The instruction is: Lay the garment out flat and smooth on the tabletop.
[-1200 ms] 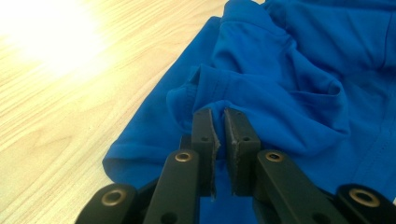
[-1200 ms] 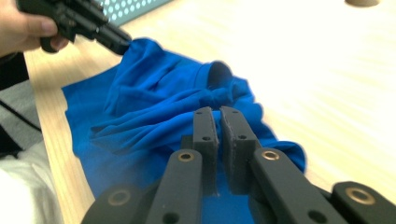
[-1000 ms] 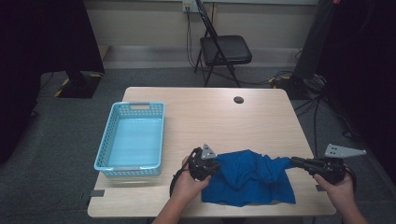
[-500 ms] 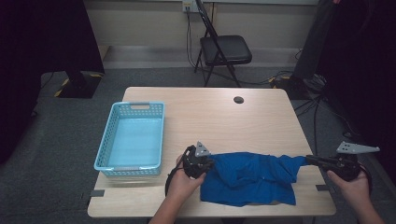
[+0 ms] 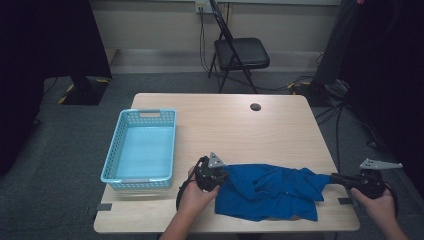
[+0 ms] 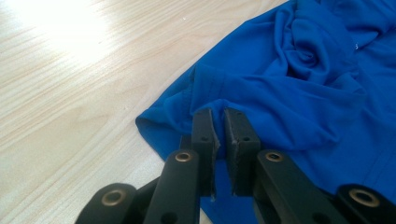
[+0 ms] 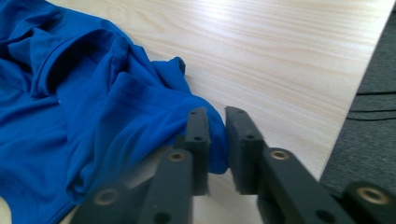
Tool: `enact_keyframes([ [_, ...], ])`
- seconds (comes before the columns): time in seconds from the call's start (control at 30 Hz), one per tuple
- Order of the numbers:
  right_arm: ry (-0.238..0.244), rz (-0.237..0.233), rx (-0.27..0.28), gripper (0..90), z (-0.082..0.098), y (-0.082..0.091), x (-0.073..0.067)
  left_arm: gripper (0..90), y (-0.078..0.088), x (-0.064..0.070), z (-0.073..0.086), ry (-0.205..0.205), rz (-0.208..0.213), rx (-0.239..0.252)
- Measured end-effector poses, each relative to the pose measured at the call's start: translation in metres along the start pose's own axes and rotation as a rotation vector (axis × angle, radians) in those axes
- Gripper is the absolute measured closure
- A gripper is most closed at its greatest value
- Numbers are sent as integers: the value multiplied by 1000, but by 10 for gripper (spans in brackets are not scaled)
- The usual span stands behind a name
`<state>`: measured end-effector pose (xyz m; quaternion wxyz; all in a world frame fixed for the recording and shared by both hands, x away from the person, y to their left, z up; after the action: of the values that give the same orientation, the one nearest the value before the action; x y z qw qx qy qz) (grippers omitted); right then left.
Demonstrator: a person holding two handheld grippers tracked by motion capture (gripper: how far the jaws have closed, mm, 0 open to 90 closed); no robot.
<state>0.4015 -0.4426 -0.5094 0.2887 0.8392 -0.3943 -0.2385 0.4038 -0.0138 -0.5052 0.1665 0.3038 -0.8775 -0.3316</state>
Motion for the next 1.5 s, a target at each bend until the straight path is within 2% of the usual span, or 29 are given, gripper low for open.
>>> enact_keyframes([
  [0.23, 61, 36, 24, 660, -13, 0, -21, 827, -4, 0, 4, -8, -6, -34],
  [0.33, 83, -6, 20, 650, -17, -6, -36, 818, -5, 0, 4, -9, -9, -35],
  [0.43, 107, -23, 8, 643, -19, -14, -47, 795, -5, 0, 5, -10, -10, -35],
  [0.5, 100, -52, 0, 640, -19, -20, -51, 769, -6, 0, 5, -5, -9, -32],
  [0.67, 90, -69, -41, 639, -15, -35, -54, 675, -8, 1, 5, 3, -12, -29],
  [0.73, 89, -79, -55, 660, -13, -40, -56, 649, -8, 0, 5, 2, -18, -29],
  [0.87, 93, -96, -63, 810, -12, -42, -58, 594, -7, -1, 4, 8, -28, -19],
  [0.97, 108, -97, -45, 882, -14, -38, -60, 574, -6, 0, 3, 7, -30, -13],
  [1.23, 108, -54, 37, 889, -20, -3, -54, 553, -2, 0, 0, 6, -38, 0],
  [1.5, 46, 9, 56, 888, 7, 33, -36, 551, 0, 2, -3, 3, -34, 11],
])
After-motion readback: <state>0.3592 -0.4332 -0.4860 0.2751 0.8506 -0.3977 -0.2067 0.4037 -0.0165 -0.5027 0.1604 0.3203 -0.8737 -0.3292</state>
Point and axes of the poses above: each handheld gripper's, and its own axes: y roughly backward along the jaws, z roughly out of its underside, x roughly to its right, the point moved 7 cm from there along -y, roughly forward along the jaws, and after that the axes turned 3 degrees about -x, right-handed, at the moved point
